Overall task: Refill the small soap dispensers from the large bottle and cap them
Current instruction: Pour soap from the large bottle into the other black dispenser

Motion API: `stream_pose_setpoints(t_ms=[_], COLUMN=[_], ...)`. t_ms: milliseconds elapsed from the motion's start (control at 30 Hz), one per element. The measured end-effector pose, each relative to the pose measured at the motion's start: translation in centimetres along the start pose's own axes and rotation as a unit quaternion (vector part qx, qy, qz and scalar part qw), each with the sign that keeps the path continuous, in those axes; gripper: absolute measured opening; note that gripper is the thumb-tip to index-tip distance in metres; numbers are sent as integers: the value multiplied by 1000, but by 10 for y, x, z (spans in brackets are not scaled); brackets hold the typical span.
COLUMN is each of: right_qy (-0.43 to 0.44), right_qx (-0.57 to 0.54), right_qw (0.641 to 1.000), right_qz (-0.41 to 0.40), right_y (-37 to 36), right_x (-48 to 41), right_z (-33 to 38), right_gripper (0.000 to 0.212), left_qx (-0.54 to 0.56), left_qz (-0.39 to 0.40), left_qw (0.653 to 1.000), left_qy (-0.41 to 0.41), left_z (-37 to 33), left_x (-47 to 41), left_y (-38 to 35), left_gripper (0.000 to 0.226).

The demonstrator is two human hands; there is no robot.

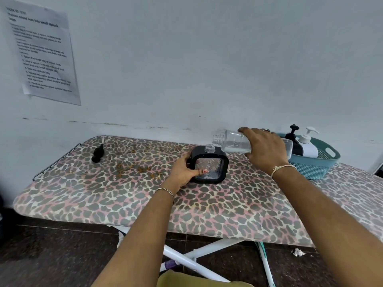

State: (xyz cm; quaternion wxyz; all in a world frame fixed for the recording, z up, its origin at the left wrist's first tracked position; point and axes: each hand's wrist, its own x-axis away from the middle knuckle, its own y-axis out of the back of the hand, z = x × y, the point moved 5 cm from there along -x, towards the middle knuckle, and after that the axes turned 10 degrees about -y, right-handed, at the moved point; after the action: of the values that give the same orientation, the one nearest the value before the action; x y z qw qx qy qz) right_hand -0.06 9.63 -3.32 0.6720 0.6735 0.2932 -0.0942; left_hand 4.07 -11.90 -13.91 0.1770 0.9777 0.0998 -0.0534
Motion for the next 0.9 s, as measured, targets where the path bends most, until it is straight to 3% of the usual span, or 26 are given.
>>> stream_pose_setpoints(t_ms=[900], right_qy=[37], right_qx=[33], right_qw=[999], right_qz=[-18], right_y=[3], right_x=[-4], right_z=[5], right_gripper=[69], left_qx=[17], left_qz=[1], left_qw=[1000], left_qy=[5], left_z=[4], left_x=[-4], left_y=[-1], left_gripper=[95])
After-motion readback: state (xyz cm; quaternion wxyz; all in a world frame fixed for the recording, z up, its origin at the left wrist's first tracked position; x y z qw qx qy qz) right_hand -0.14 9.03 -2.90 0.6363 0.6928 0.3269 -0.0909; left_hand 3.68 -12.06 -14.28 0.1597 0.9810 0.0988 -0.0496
